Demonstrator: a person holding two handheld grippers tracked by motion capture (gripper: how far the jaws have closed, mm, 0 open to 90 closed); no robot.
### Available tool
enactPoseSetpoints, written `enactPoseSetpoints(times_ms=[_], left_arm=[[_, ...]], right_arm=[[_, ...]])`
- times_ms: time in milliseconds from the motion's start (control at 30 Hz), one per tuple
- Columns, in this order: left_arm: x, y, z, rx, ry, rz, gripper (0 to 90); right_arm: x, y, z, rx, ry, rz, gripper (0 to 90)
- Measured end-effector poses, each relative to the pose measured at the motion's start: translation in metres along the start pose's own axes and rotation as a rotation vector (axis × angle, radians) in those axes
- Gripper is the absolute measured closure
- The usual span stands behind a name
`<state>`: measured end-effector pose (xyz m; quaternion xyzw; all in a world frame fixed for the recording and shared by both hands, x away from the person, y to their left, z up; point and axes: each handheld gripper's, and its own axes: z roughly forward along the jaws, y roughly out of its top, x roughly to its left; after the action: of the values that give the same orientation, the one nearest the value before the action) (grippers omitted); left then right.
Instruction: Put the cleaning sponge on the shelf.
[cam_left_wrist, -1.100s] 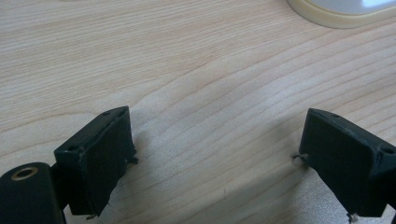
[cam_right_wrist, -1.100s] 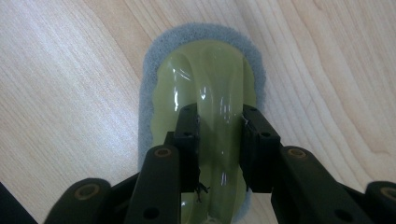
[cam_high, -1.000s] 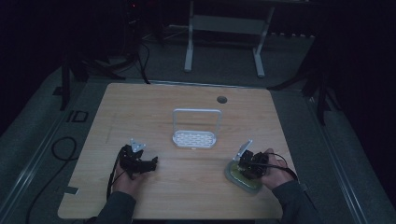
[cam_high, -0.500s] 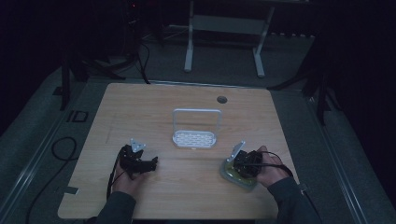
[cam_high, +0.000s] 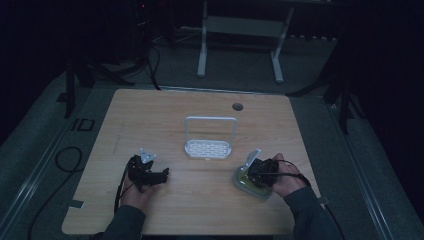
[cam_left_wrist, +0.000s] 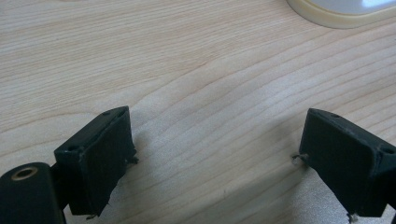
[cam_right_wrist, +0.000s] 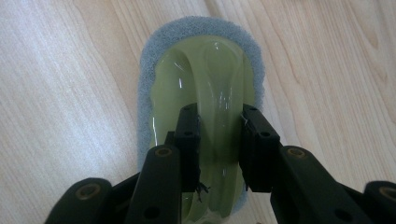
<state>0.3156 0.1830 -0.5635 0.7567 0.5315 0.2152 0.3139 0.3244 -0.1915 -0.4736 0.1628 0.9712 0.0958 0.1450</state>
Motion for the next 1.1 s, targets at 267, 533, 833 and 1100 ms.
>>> enactPoseSetpoints(times_ms=[267,533,833,1100], left_arm=[[0.000,0.000,0.000,0.000,0.001,0.000,9.7],[0.000,0.000,0.000,0.000,0.001,-0.001,9.7],[0.000,0.000,0.000,0.000,0.001,-0.001,9.6],[0.000,0.000,0.000,-0.001,0.002,-0.003,9.6]], right_arm=[[0.000,0.004,-0.001,-0.012,-0.005,-0.008,71.3],[-0.002,0.007,-0.002,-0.018,-0.021,-0.022,71.3],[-0.003,0.011,-0.003,-0.040,-0.021,-0.022,71.3],[-0.004,0.014,-0.002,-0.046,-0.021,-0.029,71.3]])
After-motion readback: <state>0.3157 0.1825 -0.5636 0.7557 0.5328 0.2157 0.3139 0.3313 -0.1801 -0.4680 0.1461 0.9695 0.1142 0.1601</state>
